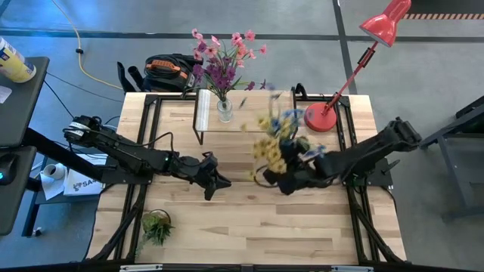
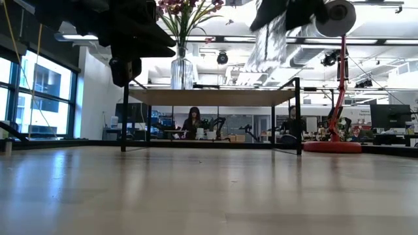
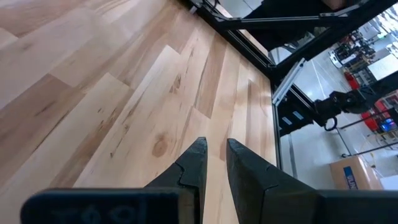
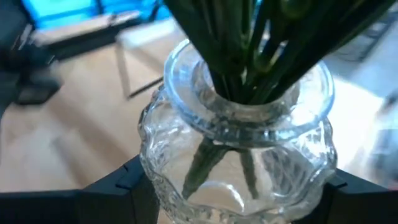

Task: Pick and place flowers into a vace then onto a shelf
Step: Put the transparent vase on the shelf

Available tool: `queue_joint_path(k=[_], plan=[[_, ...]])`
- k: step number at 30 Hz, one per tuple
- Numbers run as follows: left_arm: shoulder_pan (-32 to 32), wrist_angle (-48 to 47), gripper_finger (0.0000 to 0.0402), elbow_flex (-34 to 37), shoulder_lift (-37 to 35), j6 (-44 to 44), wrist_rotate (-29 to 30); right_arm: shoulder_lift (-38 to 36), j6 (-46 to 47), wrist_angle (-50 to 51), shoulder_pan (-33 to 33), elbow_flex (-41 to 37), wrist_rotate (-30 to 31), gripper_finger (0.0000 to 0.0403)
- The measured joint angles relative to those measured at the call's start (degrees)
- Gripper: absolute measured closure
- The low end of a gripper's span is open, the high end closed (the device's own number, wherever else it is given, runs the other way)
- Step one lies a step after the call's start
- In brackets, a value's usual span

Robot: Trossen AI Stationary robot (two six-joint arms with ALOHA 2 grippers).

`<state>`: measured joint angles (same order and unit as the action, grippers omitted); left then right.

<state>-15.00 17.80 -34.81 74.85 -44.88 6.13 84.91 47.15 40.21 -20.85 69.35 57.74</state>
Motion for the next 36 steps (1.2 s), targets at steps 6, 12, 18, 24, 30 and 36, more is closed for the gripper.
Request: queue_joint_path(k=[6, 12, 18, 24, 30, 36], plan=[[0.0, 0.0, 0.0307, 0.0, 0.0, 1.57, 0.06, -8.21, 8.11, 15.18, 2.46, 4.15, 3.84, 0.0159], [0.0, 0.0, 0.0307, 0.0, 0.0, 1.72, 2.8, -16.32, 5.84, 17.27, 10.74, 2.17, 1.6, 0.0159], [0.0, 0.0, 0.0307, 0.0, 0.0, 1.73, 4.09, -16.23, -12.15, 3.28, 19.01, -0.44, -6.26, 0.0159], [-0.02, 0.0, 0.0307, 0.0, 0.0, 1.57, 4.09, -15.31, -20.54, -11.06, 25.99, -7.0, -14.72, 0.0158], [-0.02, -0.02, 0.0307, 0.0, 0.0, 1.26, 4.07, -15.27, -24.83, -25.92, 31.46, -14.84, -21.62, 0.0158], [-0.02, -0.02, 0.0307, 0.0, 0.0, 1.09, 4.07, -15.25, -27.67, -31.46, 34.87, -17.79, -24.94, 0.0158]])
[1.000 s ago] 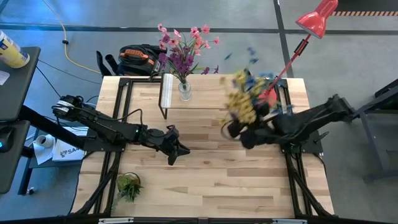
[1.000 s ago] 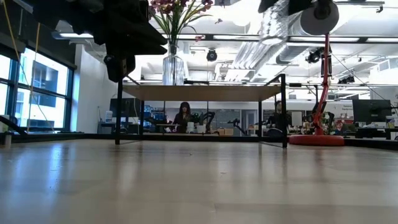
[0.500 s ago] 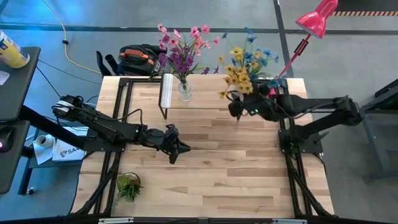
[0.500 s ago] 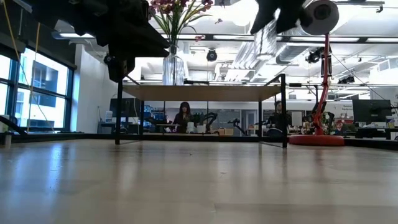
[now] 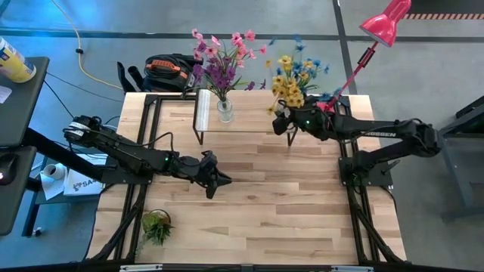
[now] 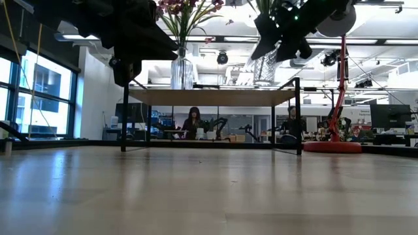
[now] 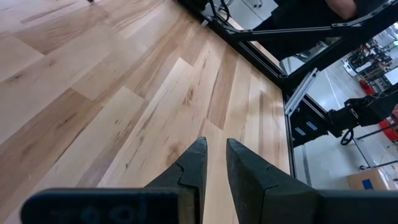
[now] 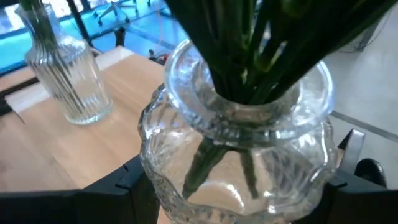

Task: Pick and place flowers into a vace then onto a shelf
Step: Put the transparent vase on the shelf

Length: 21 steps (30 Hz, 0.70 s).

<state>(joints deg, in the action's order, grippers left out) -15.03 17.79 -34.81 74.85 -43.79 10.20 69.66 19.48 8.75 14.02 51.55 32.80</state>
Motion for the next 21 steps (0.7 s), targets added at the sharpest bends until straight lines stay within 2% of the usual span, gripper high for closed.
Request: queue_joint_path(k=[10, 21], plan=[[0.0, 0.02, 0.0307, 0.0, 0.0, -0.24, 1.15, 3.17, -4.8, -0.94, 4.29, 0.02, -5.28, 0.0158], [0.0, 0.02, 0.0307, 0.0, 0.0, -0.5, 1.55, 3.2, -7.09, -1.33, 4.5, 0.02, -4.44, 0.0158]])
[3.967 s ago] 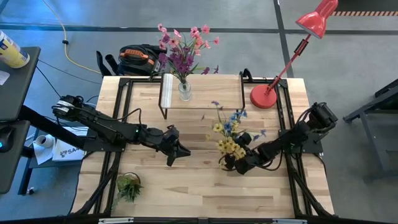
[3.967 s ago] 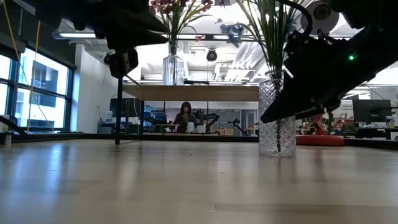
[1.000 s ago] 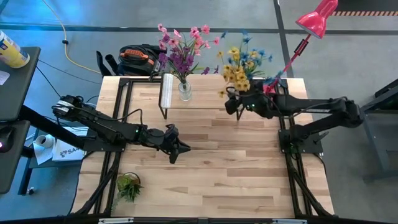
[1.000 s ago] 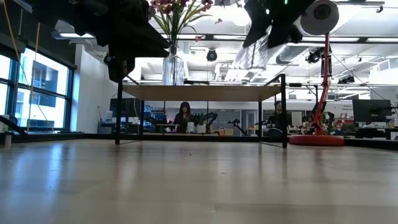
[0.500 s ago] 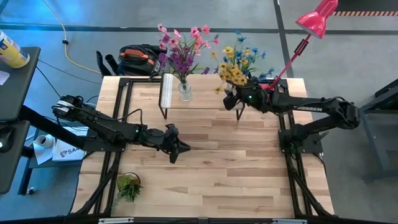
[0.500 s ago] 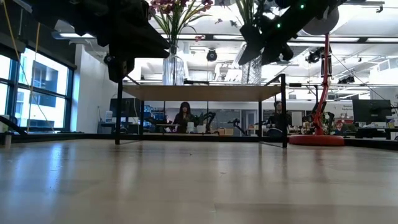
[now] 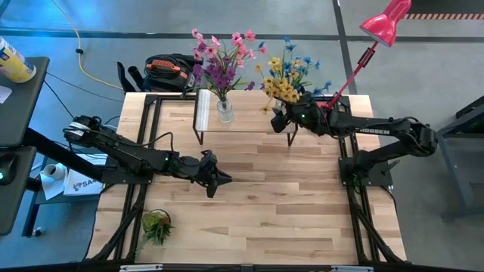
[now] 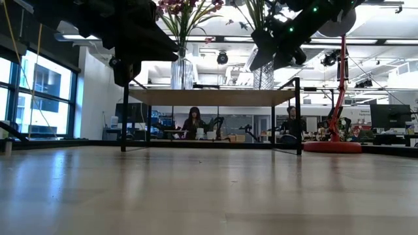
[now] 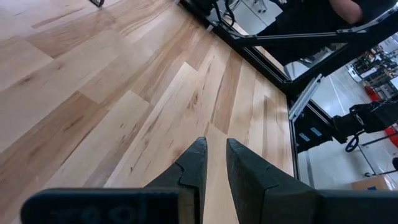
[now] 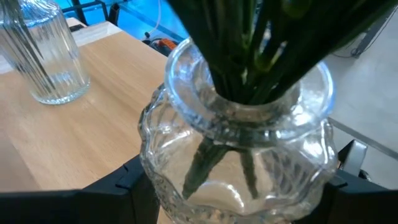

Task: Pick and place flowers into a vace then onto a shelf
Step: Put the transparent vase on the shelf

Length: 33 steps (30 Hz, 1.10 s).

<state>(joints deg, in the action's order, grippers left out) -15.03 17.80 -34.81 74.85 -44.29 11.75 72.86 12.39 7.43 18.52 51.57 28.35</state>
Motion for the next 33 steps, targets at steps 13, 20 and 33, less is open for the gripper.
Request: queue_joint_path(k=[13, 20, 33], plan=[[0.0, -0.62, 0.0307, 0.0, 0.0, 0.02, -0.02, 2.59, -0.92, -1.61, 1.02, 0.11, -2.58, 0.0108], [0.0, -1.47, 0.0307, 0.0, 0.01, 0.02, -0.7, 2.35, -1.48, -2.29, -0.22, 0.11, 1.35, 0.0101], [0.0, -1.31, 0.0307, 0.0, 0.02, 0.02, -0.72, 0.19, -3.46, 3.47, -3.46, 0.11, 5.47, 0.01]])
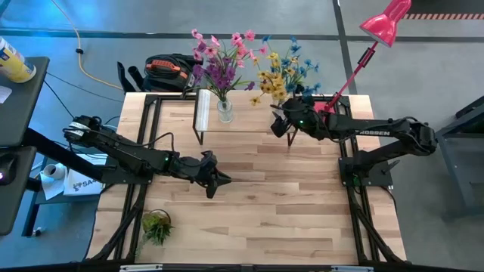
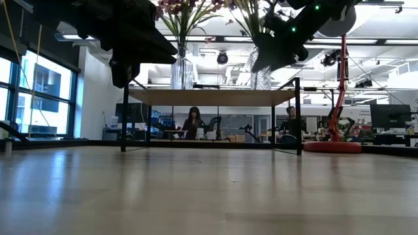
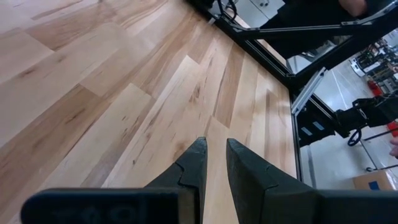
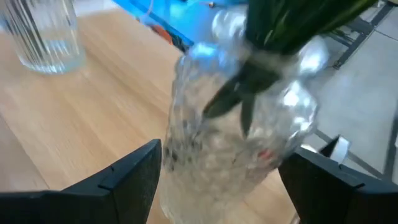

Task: Pick and place flowers into a vace then onto a shelf
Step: Put the transparent vase on the shelf, then return to Home Position

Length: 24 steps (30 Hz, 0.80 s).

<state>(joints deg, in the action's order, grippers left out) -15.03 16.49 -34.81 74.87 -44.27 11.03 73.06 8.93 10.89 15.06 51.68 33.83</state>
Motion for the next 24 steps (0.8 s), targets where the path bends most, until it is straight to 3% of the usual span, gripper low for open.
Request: queue_joint_path(k=[13, 24], plan=[[0.0, 0.02, 0.0307, 0.0, 0.0, 0.0, 0.0, -2.36, 3.2, 11.82, -3.12, -0.02, 4.42, 0.01], [0.01, 0.25, 0.0307, 0.0, 0.0, 0.0, 0.01, -14.61, 18.1, 24.11, -13.59, -0.07, -3.46, 0.01]])
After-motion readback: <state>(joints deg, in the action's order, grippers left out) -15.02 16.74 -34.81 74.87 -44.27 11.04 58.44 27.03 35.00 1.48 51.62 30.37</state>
